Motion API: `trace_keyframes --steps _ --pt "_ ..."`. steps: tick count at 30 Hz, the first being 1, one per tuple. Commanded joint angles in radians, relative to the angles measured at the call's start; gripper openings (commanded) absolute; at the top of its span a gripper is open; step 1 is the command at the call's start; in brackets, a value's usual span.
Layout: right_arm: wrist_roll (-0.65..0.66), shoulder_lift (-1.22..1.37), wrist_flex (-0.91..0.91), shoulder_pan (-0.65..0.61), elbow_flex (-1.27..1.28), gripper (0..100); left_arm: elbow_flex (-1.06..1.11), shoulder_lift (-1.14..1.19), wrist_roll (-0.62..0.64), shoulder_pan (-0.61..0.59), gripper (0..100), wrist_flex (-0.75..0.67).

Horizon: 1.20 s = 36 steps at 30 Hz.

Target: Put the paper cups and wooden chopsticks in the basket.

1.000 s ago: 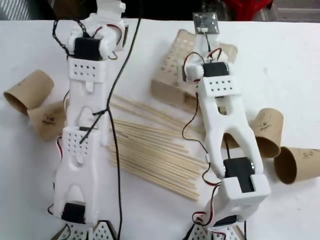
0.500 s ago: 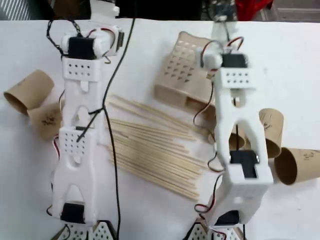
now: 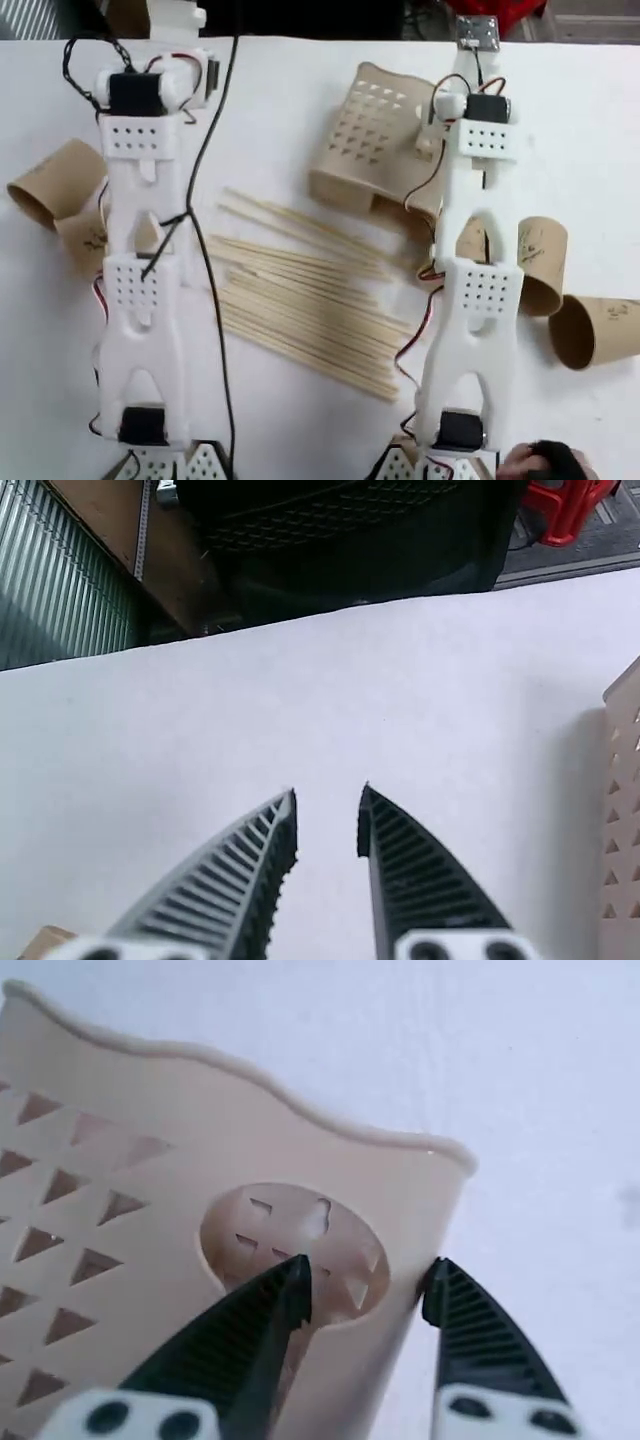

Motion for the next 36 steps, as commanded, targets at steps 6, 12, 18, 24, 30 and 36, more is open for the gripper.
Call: trace_keyframes --steps 6,12,18,24,30,36 --pt "0.008 0.217 0.016 0.01 -0.361 7.4 -0.014 -0.062 -0.008 -0.008 11 0.002" --pt "-0.008 0.246 -0.025 -0.024 -0.525 1.7 -0.014 -0.062 -0.009 -0.004 11 -0.006" --pt "-0.087 0.094 -0.033 -0.105 -0.522 1.6 -0.014 -0.062 -0.006 -0.013 12 -0.031" --pt "-0.094 -0.048 -0.031 -0.196 -0.522 1.7 -0.02 -0.073 -0.003 -0.039 12 -0.066" --pt "-0.109 -0.168 -0.028 -0.165 -0.522 1.9 -0.014 -0.171 0.031 -0.067 20 -0.087" --pt "-0.152 -0.291 0.042 -0.136 -0.522 2.2 -0.011 -0.389 0.071 -0.038 23 -0.015"
